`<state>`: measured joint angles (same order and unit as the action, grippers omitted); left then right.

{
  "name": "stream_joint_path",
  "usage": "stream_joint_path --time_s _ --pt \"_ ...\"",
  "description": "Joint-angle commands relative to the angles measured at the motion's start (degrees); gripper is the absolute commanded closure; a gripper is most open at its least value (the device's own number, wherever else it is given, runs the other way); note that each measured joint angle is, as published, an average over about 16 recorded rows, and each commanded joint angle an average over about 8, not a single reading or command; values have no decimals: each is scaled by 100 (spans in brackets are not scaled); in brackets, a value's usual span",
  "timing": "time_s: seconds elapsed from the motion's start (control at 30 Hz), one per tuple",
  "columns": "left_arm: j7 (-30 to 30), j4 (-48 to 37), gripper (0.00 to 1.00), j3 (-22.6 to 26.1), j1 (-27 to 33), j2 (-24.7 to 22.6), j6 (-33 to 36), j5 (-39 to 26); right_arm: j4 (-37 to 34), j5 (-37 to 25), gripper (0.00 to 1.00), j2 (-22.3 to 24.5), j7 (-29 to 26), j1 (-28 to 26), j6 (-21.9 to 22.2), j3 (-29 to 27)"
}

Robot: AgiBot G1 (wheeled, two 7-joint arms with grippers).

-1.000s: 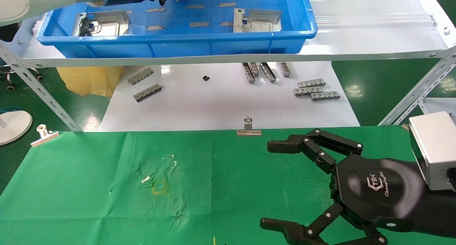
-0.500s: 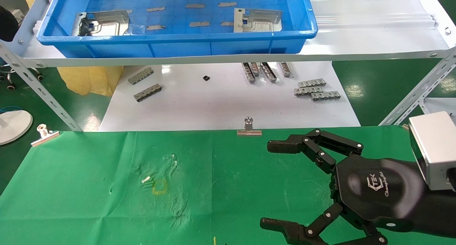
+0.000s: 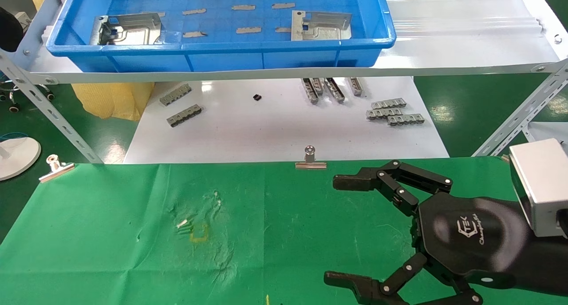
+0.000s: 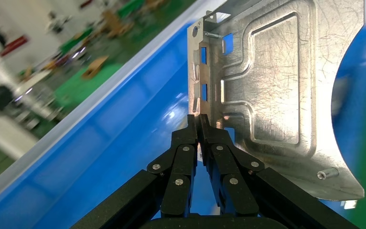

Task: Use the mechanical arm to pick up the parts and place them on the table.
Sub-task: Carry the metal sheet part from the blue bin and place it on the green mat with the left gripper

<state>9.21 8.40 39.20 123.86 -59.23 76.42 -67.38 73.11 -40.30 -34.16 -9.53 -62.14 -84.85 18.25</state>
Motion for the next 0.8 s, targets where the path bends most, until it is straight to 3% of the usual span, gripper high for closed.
stream_joint_path --time_s 0.03,0.2,0.4,0.8 --pt "90 -17 100 -111 -17 200 509 187 0 0 0 0 0 0 0 0" --pt "187 -2 100 -237 -179 550 1352 478 0 1 0 1 1 0 1 1" --pt "181 511 100 -206 -541 950 1526 782 0 2 0 1 1 -1 1 2" --pt "44 2900 100 462 -1760 2124 1528 1856 0 3 0 2 2 -1 2 5"
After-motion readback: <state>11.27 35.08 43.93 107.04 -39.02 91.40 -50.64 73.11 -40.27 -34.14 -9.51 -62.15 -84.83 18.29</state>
